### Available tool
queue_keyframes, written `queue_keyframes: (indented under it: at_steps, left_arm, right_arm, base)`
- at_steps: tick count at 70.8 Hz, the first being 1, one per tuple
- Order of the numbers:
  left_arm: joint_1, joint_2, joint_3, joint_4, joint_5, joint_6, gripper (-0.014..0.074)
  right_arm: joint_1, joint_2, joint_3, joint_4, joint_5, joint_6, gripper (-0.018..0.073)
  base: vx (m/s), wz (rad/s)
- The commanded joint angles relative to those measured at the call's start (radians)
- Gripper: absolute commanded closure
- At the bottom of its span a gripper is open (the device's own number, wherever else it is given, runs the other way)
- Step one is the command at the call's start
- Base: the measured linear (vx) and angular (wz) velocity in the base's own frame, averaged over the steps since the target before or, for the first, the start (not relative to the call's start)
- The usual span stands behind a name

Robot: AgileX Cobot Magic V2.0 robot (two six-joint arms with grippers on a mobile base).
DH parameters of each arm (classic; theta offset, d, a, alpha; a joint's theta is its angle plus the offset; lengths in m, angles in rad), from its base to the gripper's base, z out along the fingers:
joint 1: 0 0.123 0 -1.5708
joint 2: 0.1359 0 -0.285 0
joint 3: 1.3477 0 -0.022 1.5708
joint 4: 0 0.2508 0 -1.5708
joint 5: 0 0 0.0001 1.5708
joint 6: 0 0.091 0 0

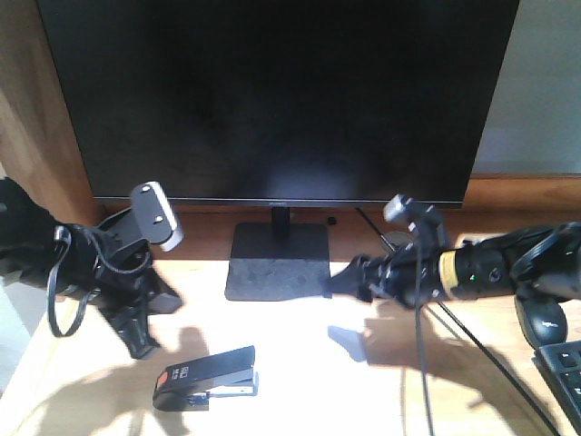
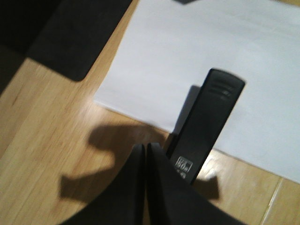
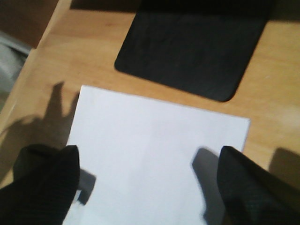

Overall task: Grab stapler and paper to desk for stapling
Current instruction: 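Open the right gripper and lift both grippers away from the desk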

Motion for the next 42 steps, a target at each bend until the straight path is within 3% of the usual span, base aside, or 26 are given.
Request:
queue_keyframes:
  at_steps: [1, 10, 24, 32, 42]
  left_arm:
    - [0.001, -0.04, -0.019, 0.143, -0.053, -0.207, 0.0603]
    - [0.001, -0.04, -0.019, 0.346, -0.064, -0.432, 0.0603]
    - [0.001, -0.052, -0.019, 0.567, -0.078, -0.708, 0.0603]
    - [0.001, -0.088, -0.019, 0.642, -0.135, -0.839, 0.0603]
    - [0.001, -0.138, -0.019, 0.654, -0.228, -0.901, 0.0603]
  right_arm:
    - [-0.004, -0.083, -0.018, -0.011, 0.099, -0.046, -0.0006]
    - [-0.004, -0.135, 0.003, -0.011, 0.237, -0.131, 0.0038]
    - [-0.004, -0.265, 0.125, -0.011, 0.503, -0.287, 0.0146]
    - [-0.004, -0.356, 0.201, -0.011, 0.641, -0.327, 0.0239]
    - [-0.004, -0.471, 0.27, -0.01, 0.713, -0.332, 0.0437]
  base:
    - [0.0, 0.0]
    - [0.0, 0.0]
    - [0.0, 0.0]
    - [0.0, 0.0]
    - [0.0, 0.0]
